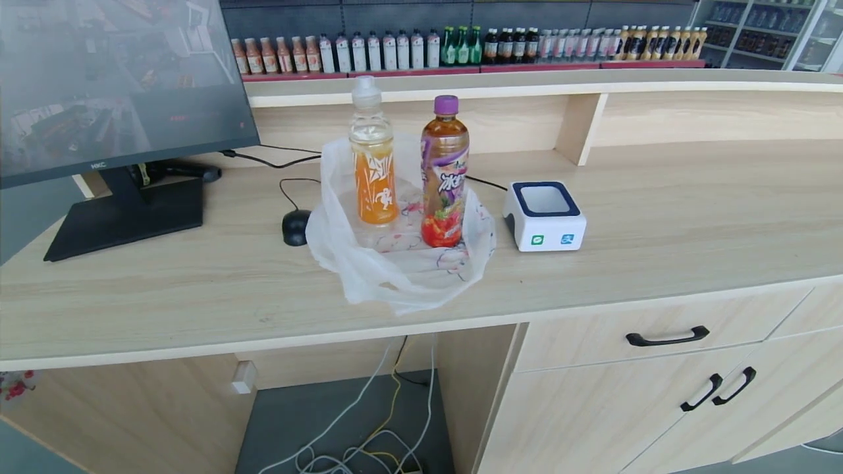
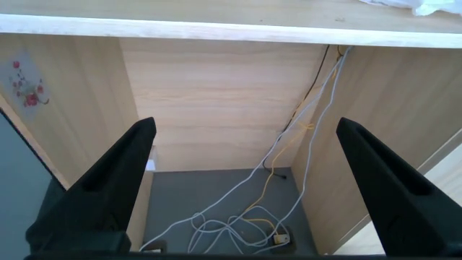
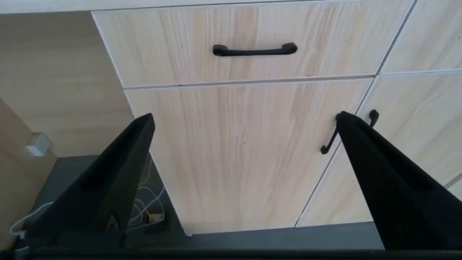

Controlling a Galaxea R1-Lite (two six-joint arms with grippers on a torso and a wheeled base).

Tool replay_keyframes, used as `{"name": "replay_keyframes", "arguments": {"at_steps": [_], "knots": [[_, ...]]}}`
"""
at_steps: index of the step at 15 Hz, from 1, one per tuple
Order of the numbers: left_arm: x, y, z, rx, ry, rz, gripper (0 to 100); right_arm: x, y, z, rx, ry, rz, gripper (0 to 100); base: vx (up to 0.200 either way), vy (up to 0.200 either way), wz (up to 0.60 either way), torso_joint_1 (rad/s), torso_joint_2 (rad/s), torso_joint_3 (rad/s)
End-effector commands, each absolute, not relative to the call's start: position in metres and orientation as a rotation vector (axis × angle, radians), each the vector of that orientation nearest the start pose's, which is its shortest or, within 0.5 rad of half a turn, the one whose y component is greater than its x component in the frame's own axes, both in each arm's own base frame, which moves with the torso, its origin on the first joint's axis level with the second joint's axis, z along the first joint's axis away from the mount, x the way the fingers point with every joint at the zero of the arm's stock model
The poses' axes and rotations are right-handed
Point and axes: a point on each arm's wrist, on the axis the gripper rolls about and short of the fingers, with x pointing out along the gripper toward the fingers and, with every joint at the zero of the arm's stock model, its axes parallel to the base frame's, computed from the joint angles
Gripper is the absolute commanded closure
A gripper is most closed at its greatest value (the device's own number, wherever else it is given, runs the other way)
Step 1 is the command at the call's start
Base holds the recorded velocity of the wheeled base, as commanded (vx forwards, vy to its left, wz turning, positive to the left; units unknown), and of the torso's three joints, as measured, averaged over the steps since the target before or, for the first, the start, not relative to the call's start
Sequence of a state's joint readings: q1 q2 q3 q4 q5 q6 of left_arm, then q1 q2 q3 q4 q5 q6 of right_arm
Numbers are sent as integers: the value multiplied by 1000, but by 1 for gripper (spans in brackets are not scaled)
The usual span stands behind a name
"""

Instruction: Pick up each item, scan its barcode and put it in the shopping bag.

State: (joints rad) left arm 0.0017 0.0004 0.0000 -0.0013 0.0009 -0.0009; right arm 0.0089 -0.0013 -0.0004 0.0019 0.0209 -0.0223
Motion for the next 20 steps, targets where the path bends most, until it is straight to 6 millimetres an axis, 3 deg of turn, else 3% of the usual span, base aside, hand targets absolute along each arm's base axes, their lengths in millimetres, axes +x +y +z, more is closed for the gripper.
{"name": "replay_keyframes", "arguments": {"at_steps": [1, 17, 20], "knots": [[-23, 0, 76, -2, -2, 3, 0, -23, 0, 75, -23, 1, 31, 0, 0, -200, 0, 2, 2, 7], [-23, 0, 76, 3, -2, 3, 0, -23, 0, 75, -29, 1, 31, 0, 0, -200, 0, 5, 4, 1], [-23, 0, 76, 2, -2, 3, 0, -23, 0, 75, -31, 1, 31, 0, 0, 0, 0, 0, 0, 0]]}}
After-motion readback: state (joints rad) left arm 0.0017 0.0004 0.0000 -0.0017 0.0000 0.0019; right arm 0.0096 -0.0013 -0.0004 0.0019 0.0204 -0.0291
